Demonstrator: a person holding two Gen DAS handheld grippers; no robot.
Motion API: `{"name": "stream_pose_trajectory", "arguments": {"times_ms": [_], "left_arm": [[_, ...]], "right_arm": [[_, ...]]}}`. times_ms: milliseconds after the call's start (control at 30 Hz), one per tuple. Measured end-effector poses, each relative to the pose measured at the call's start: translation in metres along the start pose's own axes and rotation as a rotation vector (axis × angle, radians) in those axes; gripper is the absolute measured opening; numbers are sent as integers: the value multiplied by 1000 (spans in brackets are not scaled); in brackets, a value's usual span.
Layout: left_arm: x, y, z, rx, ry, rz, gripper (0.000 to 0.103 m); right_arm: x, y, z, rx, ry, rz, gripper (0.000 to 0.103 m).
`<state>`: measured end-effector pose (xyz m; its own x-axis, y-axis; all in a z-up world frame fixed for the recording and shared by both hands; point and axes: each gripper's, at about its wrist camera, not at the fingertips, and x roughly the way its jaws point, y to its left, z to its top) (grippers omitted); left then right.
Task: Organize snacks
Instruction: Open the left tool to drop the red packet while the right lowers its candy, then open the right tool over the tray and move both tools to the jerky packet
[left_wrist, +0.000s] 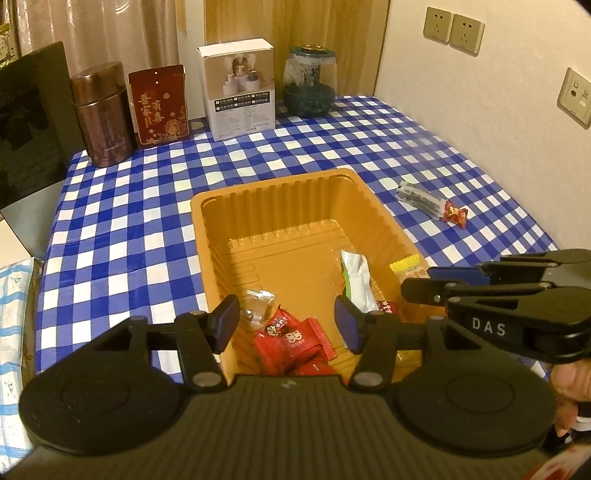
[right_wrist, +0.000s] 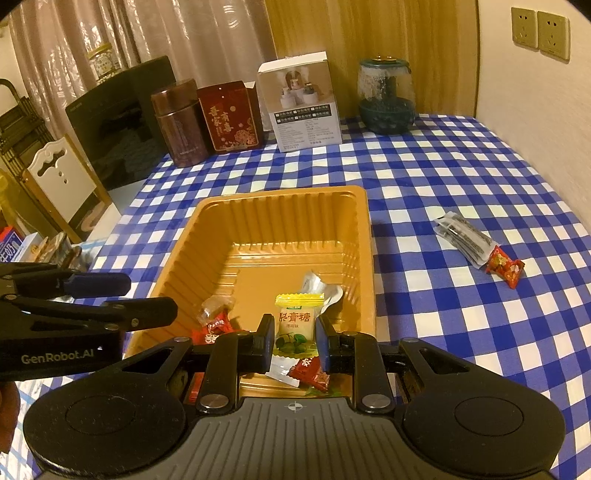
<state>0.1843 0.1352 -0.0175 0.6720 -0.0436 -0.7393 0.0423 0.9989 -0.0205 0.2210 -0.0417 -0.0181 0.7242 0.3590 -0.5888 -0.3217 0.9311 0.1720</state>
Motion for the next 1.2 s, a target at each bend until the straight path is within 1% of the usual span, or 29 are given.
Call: {"name": "stream_pose_trajectory", "arguments": {"times_ms": [567, 700, 767, 800, 867, 1000, 1200], "left_arm": [[-2, 2, 0, -2, -1, 7, 53], [-2, 2, -1, -4, 2, 9, 53], [-1, 3, -1, -5, 2, 9, 53], [-2, 3, -2, -5, 2, 10, 53], [-2, 3, -2, -6, 2, 13, 53], [-4, 3, -3, -5, 2, 12, 53], [-7, -4, -1, 4, -3, 5, 53]], "right_arm": [[2, 5, 2, -1, -1, 11, 24], [3, 3, 3, 18, -3, 31, 25], [2, 1, 3, 19, -8, 23, 28], [1, 1, 3, 21, -11, 21, 34], [-1, -3, 2, 34, -19, 27, 41], [-9, -13, 0, 57, -35, 14, 42], [-29, -46, -5, 128, -64, -40, 42]]}}
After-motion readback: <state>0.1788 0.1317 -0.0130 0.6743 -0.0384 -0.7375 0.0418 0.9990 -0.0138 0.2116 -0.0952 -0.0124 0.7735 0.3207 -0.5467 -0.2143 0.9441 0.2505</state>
